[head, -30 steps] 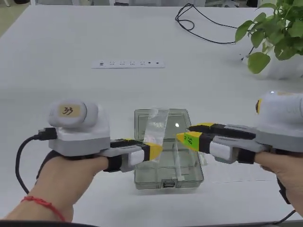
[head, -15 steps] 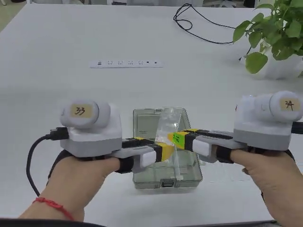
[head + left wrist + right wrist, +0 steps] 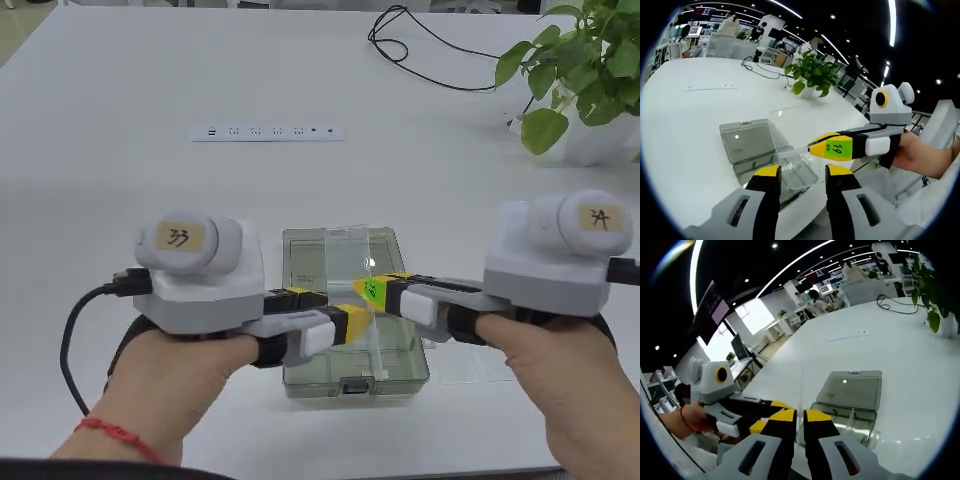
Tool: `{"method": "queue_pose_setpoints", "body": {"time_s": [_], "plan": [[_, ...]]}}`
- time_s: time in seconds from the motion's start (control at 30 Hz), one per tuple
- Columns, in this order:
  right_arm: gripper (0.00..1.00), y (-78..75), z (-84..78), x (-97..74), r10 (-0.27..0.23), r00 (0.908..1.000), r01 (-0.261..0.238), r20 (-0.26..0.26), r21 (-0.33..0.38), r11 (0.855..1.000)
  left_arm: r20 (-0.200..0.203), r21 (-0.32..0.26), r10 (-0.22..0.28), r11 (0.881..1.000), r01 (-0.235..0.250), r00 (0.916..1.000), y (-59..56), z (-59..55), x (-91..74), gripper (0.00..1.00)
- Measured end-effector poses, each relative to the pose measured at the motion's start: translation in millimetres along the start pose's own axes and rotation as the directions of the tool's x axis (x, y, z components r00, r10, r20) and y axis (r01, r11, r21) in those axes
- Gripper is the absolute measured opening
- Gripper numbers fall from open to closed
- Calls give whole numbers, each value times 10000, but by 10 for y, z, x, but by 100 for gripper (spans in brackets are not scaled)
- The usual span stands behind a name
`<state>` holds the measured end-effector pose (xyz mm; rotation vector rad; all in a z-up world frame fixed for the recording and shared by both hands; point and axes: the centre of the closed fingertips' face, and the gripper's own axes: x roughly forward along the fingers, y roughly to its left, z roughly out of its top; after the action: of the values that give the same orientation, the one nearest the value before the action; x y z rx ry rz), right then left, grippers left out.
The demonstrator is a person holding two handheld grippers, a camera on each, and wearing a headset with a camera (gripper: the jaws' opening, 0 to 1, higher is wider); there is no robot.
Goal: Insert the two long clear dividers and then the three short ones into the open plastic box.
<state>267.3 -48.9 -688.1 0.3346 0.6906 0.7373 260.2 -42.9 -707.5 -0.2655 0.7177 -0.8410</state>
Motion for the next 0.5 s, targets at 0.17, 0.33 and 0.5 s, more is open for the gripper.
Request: {"method": "queue_pose_setpoints", "body": {"time_s": [0.17, 0.33, 0.5], "plan": [[6, -25, 12, 6, 18, 10000, -18, -40, 102, 9999, 5, 226, -93, 9997, 92, 10000, 8, -3, -18, 34], [7, -27, 42, -4, -16, 10000, 16, -2, 129, 9999, -18, 577, -169, 9982, 169, 9999, 34, -25, -67, 43], [7, -11, 61, 5, -9, 10000, 10, -66, 85, 10000, -96, 1245, -322, 9917, 331, 9994, 91, -64, -137, 52]]}}
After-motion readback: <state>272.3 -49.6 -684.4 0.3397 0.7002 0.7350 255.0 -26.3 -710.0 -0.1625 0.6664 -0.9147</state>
